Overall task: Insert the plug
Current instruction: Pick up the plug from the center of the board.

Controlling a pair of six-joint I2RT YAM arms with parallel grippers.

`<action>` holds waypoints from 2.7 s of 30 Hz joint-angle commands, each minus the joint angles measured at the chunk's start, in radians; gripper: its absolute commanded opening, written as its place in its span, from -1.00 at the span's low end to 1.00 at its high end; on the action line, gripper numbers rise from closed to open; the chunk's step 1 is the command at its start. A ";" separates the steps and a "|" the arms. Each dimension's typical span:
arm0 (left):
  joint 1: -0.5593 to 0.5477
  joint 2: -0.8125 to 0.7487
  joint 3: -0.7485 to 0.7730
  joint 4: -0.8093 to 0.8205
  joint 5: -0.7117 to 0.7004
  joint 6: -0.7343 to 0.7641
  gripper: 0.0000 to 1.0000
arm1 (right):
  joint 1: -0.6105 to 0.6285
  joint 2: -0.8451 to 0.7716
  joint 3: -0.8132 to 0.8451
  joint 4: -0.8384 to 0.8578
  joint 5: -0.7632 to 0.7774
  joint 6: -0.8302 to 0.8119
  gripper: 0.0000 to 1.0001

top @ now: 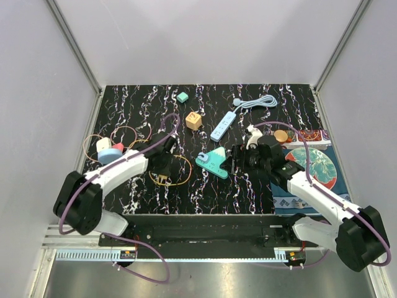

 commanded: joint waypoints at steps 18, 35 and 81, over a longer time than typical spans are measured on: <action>0.004 -0.530 -0.257 0.661 0.364 -0.571 -0.88 | 0.370 -0.102 0.090 0.198 0.316 -0.033 0.75; -0.059 -0.552 -0.457 1.054 0.332 -0.955 -0.86 | 0.570 0.117 0.027 0.557 0.645 -0.099 0.70; -0.171 -0.560 -0.511 1.142 0.254 -1.061 -0.39 | 0.599 0.298 -0.050 1.057 0.895 -0.430 -0.84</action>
